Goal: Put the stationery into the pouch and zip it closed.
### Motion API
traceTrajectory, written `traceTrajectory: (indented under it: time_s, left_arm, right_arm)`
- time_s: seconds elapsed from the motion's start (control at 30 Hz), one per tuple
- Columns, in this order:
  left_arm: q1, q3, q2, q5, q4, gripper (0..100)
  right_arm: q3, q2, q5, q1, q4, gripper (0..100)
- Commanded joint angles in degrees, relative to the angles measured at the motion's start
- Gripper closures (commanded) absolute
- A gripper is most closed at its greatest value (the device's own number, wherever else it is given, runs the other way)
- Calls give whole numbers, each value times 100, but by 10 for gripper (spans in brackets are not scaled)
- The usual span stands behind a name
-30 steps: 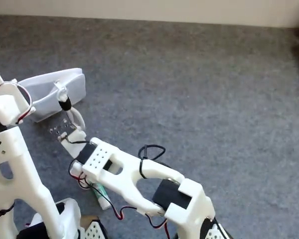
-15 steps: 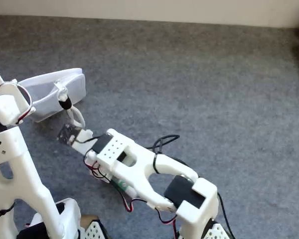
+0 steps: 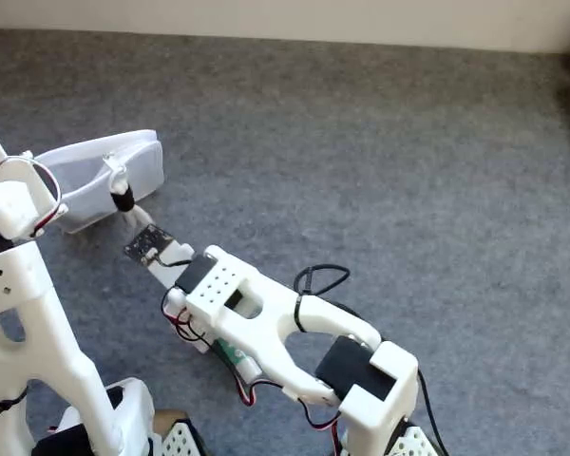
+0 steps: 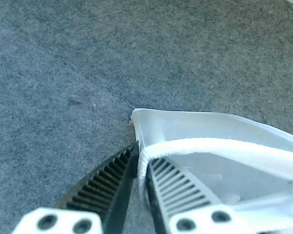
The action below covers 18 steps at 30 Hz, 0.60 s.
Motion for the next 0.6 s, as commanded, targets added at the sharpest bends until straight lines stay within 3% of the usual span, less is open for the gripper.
traceTrajectory:
  time_s: [0.0,0.1,0.3,0.57]
  left_arm:
    - [-40,-84,-119,-9,35,994]
    - [-40,-75,-119,-9,35,994]
    - [-40,-75,-119,-9,35,994]
    - [-13,-75,-119,-9,44,994]
  right_arm:
    - [4,-330,-193,57,57,833]
    - [4,-321,-615,-13,22,841]
    - [22,-303,-686,-110,13,971]
    - [22,-312,-659,-84,189,980]
